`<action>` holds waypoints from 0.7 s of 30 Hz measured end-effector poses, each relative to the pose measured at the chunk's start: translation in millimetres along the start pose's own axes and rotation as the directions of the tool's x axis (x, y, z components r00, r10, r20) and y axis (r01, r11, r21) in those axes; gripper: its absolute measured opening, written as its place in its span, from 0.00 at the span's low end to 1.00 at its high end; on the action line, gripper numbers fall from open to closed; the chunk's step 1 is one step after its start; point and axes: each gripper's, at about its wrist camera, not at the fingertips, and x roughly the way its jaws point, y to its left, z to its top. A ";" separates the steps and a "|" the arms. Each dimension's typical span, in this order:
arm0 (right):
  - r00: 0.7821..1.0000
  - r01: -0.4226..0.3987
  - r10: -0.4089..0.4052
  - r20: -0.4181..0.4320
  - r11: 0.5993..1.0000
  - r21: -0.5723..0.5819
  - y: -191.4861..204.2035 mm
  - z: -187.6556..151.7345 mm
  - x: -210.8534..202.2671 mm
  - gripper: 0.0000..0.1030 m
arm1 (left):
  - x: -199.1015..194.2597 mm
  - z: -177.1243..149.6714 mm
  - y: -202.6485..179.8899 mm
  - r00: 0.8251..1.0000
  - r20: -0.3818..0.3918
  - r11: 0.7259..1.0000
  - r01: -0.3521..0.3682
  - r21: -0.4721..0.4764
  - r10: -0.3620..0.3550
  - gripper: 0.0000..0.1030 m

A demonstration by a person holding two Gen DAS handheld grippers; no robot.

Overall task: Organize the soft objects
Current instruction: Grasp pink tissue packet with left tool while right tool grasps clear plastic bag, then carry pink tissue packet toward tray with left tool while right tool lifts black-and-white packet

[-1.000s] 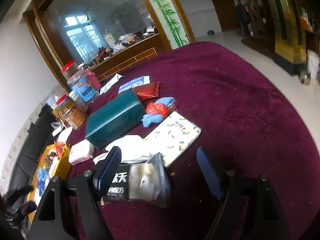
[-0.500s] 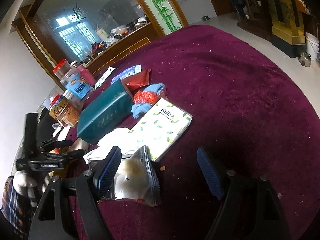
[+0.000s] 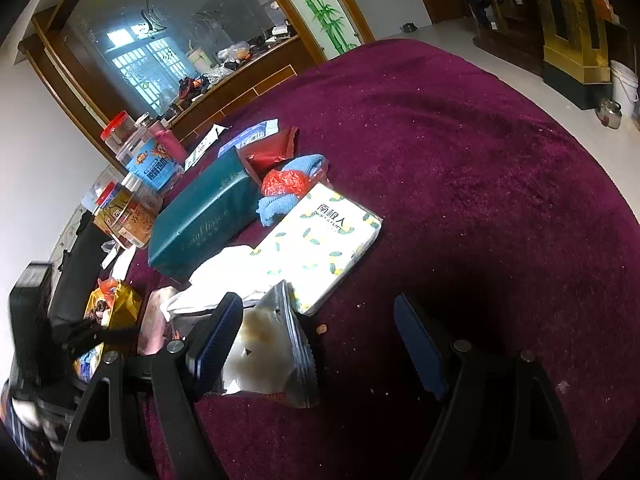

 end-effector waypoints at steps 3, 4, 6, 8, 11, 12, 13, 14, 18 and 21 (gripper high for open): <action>1.000 0.005 -0.005 0.006 1.000 0.000 -0.5 -0.1 -1.3 0.75 | -7.8 -10.3 -17.4 0.999 0.020 0.999 -0.027 0.018 0.027 0.83; 1.000 0.008 -0.008 0.008 1.000 0.001 -0.8 -0.1 -1.5 0.75 | -10.2 -10.1 -17.1 0.999 0.037 0.999 -0.033 -0.010 0.033 0.84; 1.000 0.015 -0.015 0.010 1.000 0.003 -1.7 0.0 -1.6 0.75 | -12.3 -7.4 -11.1 0.994 0.076 0.994 -0.066 -0.084 0.072 0.84; 1.000 0.021 -0.021 0.014 1.000 0.004 -2.9 0.2 -1.9 0.75 | -8.6 -4.9 -3.4 0.987 0.095 0.981 -0.114 -0.160 0.130 0.84; 0.999 0.033 -0.033 0.019 0.999 -0.002 -3.1 0.4 -2.0 0.75 | 6.1 -3.4 1.5 0.985 0.081 0.961 -0.127 -0.247 0.151 0.82; 0.999 0.035 -0.034 0.020 0.999 -0.004 -2.9 0.4 -1.9 0.75 | 9.8 -3.7 1.1 0.985 0.077 0.956 -0.129 -0.264 0.155 0.72; 0.999 0.037 -0.037 0.021 0.999 -0.006 -2.8 0.4 -1.8 0.75 | 11.0 -4.5 -0.3 0.984 0.091 0.951 -0.122 -0.285 0.154 0.61; 0.999 0.038 -0.037 0.021 0.999 -0.007 -2.9 0.3 -1.7 0.75 | 9.0 -6.9 -1.0 0.983 0.102 0.947 -0.117 -0.299 0.153 0.58; 0.999 0.034 -0.034 0.026 0.999 0.000 -3.9 0.9 -2.5 0.75 | -10.8 -17.1 -8.8 0.980 0.156 0.937 -0.066 -0.342 0.126 0.57; 0.999 0.023 -0.023 0.033 1.000 0.012 -6.6 1.5 -4.4 0.75 | -30.6 -29.3 -15.6 0.968 0.214 0.939 -0.052 -0.341 0.131 0.57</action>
